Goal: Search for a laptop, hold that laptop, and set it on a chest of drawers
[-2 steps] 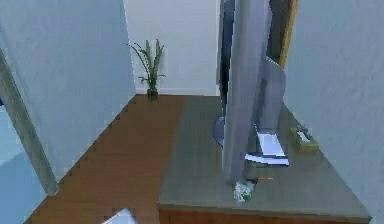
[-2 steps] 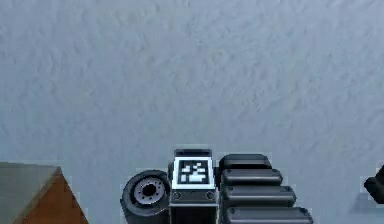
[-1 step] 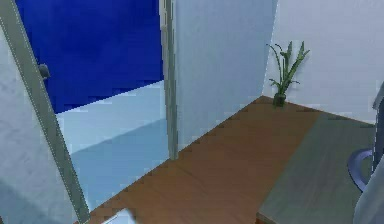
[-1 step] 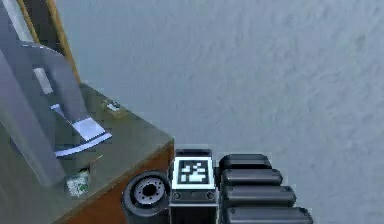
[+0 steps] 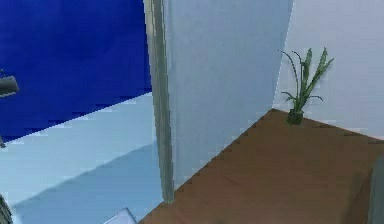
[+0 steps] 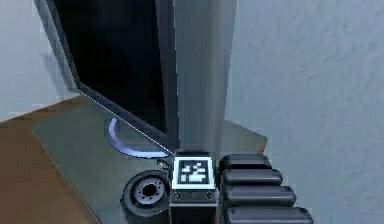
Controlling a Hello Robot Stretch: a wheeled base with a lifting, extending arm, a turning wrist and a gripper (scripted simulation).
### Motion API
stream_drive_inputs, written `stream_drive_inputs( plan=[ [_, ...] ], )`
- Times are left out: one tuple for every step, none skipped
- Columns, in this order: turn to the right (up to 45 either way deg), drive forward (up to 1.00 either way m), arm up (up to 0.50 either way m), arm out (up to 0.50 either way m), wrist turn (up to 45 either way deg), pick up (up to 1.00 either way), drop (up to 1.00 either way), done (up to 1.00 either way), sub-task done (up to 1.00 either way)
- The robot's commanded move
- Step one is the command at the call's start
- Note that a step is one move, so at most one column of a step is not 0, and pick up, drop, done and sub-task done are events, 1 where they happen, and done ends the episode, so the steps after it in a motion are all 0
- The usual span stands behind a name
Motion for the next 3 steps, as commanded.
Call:
stream_drive_inputs(
  plan=[
    [-3.0,0.0,0.0,0.0,0.0,0.0,0.0,0.0,0.0],
    [0.0,0.45,0.0,0.0,0.0,0.0,0.0,0.0,0.0],
    [42.0,0.0,0.0,0.0,0.0,0.0,0.0,0.0,0.0]
  ],
)
